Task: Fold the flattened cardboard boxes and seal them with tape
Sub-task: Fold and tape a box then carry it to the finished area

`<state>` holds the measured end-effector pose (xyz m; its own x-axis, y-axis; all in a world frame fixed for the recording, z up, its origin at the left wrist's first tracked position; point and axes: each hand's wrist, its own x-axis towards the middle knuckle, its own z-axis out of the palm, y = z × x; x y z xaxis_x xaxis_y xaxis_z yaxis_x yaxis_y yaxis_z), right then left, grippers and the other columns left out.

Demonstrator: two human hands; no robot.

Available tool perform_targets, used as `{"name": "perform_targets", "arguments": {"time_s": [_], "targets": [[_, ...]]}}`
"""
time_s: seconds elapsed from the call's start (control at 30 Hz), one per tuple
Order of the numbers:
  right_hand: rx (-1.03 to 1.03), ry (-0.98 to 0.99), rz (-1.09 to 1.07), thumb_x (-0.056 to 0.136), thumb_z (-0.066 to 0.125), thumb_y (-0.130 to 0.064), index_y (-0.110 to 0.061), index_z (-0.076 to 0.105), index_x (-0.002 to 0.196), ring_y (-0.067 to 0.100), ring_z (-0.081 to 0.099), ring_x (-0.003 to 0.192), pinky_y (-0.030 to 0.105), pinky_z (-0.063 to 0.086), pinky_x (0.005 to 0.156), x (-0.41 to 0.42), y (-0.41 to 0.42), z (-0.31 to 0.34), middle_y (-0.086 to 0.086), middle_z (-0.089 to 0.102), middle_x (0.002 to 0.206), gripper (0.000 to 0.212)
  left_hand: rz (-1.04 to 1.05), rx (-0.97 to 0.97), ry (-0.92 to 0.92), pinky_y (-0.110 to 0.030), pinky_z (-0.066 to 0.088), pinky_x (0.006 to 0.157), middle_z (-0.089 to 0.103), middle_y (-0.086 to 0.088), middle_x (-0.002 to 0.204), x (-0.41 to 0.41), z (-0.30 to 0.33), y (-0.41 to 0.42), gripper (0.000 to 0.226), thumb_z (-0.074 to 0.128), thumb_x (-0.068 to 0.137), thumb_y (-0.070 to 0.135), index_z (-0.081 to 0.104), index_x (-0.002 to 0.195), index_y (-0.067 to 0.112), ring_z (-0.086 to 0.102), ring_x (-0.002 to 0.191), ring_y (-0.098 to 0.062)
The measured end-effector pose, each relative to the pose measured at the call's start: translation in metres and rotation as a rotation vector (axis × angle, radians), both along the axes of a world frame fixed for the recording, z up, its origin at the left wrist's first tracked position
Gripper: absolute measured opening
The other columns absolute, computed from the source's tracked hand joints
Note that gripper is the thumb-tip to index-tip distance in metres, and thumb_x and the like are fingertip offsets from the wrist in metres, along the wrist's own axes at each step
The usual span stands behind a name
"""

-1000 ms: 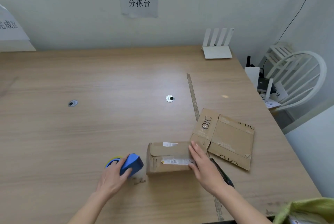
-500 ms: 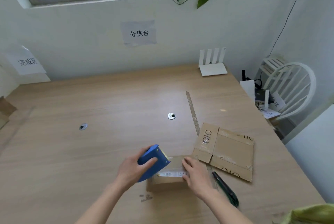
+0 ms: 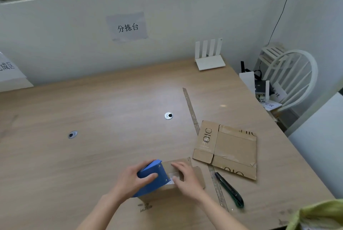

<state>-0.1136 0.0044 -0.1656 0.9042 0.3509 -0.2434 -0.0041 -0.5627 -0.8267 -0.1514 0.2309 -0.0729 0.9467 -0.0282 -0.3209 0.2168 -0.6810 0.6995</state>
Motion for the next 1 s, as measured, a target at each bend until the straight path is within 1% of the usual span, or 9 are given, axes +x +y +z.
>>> {"name": "perform_targets", "arguments": {"time_s": [0.13,0.23,0.3,0.37,0.43,0.53,0.63,0.8,1.0], "targets": [[0.063,0.247,0.004,0.105,0.044,-0.032,-0.043,0.051,0.143,0.000,0.035,0.130,0.031,0.013,0.116,0.005,0.008,0.027,-0.024,0.050,0.142,0.040,-0.011,0.000,0.015,-0.033,0.056,0.081,0.067,0.029,0.109,0.001,-0.002,0.006,0.042,0.065,0.084,0.052,0.054,0.124,0.062,0.065,0.093,-0.001],[0.205,0.400,0.054,0.109,0.039,-0.041,-0.038,0.045,0.147,-0.001,0.035,0.125,0.004,0.023,0.086,0.011,0.012,0.045,-0.018,0.052,0.143,0.039,-0.062,0.027,0.005,-0.027,0.055,0.080,0.065,0.034,0.111,0.003,0.000,0.007,0.044,0.065,0.085,0.053,0.053,0.126,0.061,0.063,0.095,0.003],[0.276,0.433,0.057,0.108,0.041,-0.038,-0.035,0.047,0.144,0.001,0.048,0.121,-0.010,0.026,0.067,0.014,0.012,0.046,-0.015,0.056,0.136,0.036,-0.094,0.051,-0.007,-0.021,0.053,0.077,0.063,0.038,0.111,0.004,0.002,0.006,0.044,0.065,0.085,0.052,0.053,0.126,0.061,0.062,0.096,0.007],[0.323,0.429,0.043,0.107,0.049,-0.033,-0.029,0.060,0.136,-0.001,0.059,0.118,-0.004,0.037,0.082,0.015,0.011,0.043,-0.015,0.064,0.130,0.031,-0.112,0.068,-0.014,-0.018,0.051,0.075,0.062,0.039,0.110,0.006,0.002,0.005,0.044,0.065,0.085,0.053,0.052,0.127,0.062,0.061,0.095,0.008],[0.342,0.377,0.018,0.102,0.060,-0.028,-0.025,0.070,0.126,0.006,0.063,0.117,0.015,0.048,0.096,0.014,0.008,0.033,-0.010,0.072,0.123,0.026,-0.120,0.083,-0.016,-0.021,0.053,0.075,0.061,0.040,0.110,0.007,0.001,0.006,0.045,0.063,0.085,0.056,0.050,0.127,0.064,0.061,0.094,0.008],[0.351,0.329,-0.074,0.092,0.074,-0.027,-0.022,0.077,0.108,0.016,0.069,0.106,0.031,0.056,0.095,0.012,0.005,0.024,-0.004,0.077,0.106,0.017,-0.132,0.099,-0.020,-0.024,0.054,0.077,0.061,0.040,0.110,0.008,-0.001,0.008,0.045,0.061,0.084,0.060,0.047,0.127,0.067,0.061,0.094,0.008],[0.369,0.305,-0.150,0.090,0.077,-0.025,-0.017,0.078,0.096,0.016,0.072,0.095,0.033,0.058,0.091,0.012,0.007,0.024,0.001,0.078,0.095,0.010,-0.146,0.150,-0.031,-0.020,0.052,0.073,0.061,0.041,0.107,0.009,0.001,0.008,0.046,0.060,0.084,0.062,0.046,0.127,0.068,0.060,0.092,0.009],[0.320,0.281,-0.247,0.094,0.071,-0.016,-0.010,0.077,0.093,0.000,0.068,0.077,0.016,0.052,0.074,0.007,0.003,0.024,-0.001,0.077,0.084,0.008,-0.214,0.368,-0.083,-0.014,0.040,0.059,0.062,0.035,0.090,0.016,0.003,0.001,0.054,0.047,0.082,0.075,0.037,0.135,0.067,0.059,0.076,0.002],[0.324,0.305,-0.558,0.098,0.066,-0.018,-0.013,0.070,0.095,0.019,0.073,0.092,0.034,0.059,0.089,0.011,-0.039,0.010,0.004,0.075,0.093,0.008,-0.283,0.471,-0.104,-0.016,0.037,0.060,0.066,0.030,0.099,0.023,-0.011,-0.005,0.066,0.033,0.078,0.083,0.034,0.140,0.062,0.058,0.077,-0.002]]}}
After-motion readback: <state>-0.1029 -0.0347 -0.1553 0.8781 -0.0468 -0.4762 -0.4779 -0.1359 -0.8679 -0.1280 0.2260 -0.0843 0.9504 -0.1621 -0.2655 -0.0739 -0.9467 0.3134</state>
